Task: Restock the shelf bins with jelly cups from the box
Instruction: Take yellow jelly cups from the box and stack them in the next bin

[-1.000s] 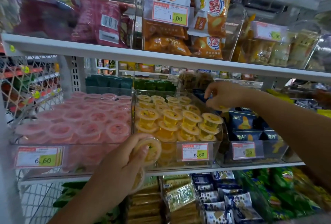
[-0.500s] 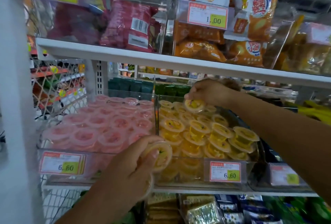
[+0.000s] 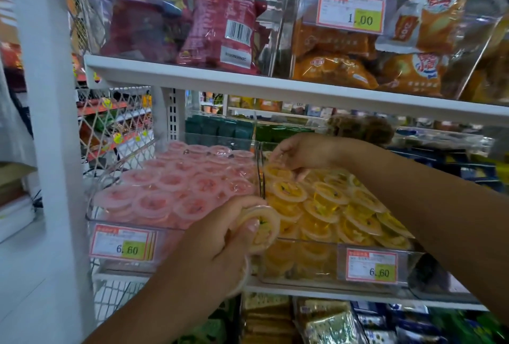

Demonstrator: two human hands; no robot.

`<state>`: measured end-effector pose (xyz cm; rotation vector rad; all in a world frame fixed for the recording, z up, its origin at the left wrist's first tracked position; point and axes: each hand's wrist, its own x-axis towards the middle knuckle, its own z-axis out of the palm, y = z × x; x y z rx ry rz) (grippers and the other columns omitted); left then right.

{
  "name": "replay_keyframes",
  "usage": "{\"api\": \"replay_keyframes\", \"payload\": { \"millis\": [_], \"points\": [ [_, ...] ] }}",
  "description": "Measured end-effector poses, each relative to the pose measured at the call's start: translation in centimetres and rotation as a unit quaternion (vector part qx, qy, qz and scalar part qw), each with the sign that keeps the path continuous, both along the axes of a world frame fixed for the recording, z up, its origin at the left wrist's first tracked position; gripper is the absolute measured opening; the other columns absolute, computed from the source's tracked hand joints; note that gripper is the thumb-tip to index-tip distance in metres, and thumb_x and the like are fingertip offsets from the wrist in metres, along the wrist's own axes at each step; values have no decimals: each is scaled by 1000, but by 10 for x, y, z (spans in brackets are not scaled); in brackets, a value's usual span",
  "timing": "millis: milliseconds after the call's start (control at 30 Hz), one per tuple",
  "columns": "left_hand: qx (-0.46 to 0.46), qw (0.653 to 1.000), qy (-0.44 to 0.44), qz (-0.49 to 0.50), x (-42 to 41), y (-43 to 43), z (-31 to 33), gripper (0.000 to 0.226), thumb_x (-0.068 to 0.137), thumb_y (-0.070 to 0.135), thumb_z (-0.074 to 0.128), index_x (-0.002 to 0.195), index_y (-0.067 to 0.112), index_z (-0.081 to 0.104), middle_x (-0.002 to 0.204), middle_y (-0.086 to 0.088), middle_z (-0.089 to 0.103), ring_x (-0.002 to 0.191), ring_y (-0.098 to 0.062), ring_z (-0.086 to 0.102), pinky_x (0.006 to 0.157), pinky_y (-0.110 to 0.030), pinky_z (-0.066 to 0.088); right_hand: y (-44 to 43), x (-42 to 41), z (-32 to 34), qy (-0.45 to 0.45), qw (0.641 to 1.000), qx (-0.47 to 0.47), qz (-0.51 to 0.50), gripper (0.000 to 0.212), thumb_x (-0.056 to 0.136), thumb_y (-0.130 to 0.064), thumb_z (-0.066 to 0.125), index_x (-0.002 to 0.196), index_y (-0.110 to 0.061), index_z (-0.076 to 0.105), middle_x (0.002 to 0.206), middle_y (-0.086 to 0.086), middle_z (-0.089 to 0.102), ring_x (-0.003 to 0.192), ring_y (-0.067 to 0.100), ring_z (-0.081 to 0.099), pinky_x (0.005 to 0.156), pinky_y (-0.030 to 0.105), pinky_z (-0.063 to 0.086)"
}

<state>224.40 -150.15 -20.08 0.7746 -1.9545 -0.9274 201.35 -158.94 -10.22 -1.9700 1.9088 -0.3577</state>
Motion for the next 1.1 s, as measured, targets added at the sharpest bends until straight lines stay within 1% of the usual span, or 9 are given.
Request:
{"api": "replay_keyframes", "payload": {
  "millis": [233,400,500,600,767,867,933,1000,1100],
  "points": [
    [-5,1000,-3,18,-3,0,9,19,96,36,45,109,46,55,102,36,59,93,19,54,68,0,39,22,2,4,86,989,-117,20,33,98,-12,50,125,-27,60,122,-2,61,109,17,61,92,30,52],
    [9,997,-1,77,-19,-14,33,14,97,42,46,110,46,45,96,22,62,78,10,60,59,-8,41,68,11,23,-208,971,-28,118,24,94,-9,57,113,-15,69,107,4,72,99,20,68,88,32,55],
    [-3,997,-17,80,-34,-20,50,23,96,48,44,118,43,45,95,20,62,70,4,62,55,-14,44,80,15,22,-220,965,-24,138,24,87,-11,64,110,-8,70,103,12,72,86,22,67,77,28,55],
    [-13,995,-46,82,-45,-27,61,30,95,53,42,123,41,44,96,20,61,60,6,58,46,-12,38,76,5,20,-218,970,-71,82,20,86,-10,66,105,-6,72,99,15,73,86,24,68,81,31,57],
    [35,994,-1,108,-40,-44,60,20,101,37,41,115,34,54,103,15,58,82,-1,54,66,-24,41,49,-37,17,-151,976,-138,-80,15,87,-9,68,101,-8,72,91,9,73,81,21,68,76,27,58],
    [75,991,-59,90,-27,-75,53,29,97,4,41,91,28,56,121,3,58,82,-8,49,62,-26,40,35,-58,10,-155,975,-66,-145,13,87,-6,66,100,-6,70,89,11,71,77,16,66,76,28,57],
    [102,992,-34,61,-26,-89,50,49,85,-16,34,80,28,56,101,-3,60,71,-13,49,58,-27,42,30,-61,4,-191,970,8,-151,9,88,0,63,95,-3,69,85,14,69,72,15,63,69,26,54],
    [109,991,-22,79,-33,-84,61,56,79,-19,30,81,31,56,83,2,55,66,-14,46,55,-26,43,25,-59,-2,-213,965,45,-149,8,89,3,61,93,-1,67,83,13,66,71,16,60,66,26,53],
    [77,995,22,66,-36,-57,64,44,87,-3,40,97,36,59,93,6,57,78,-15,55,67,-30,43,20,-57,-7,-222,961,45,-159,11,91,4,59,99,0,66,84,12,63,72,15,58,65,26,52]
  ]
}}
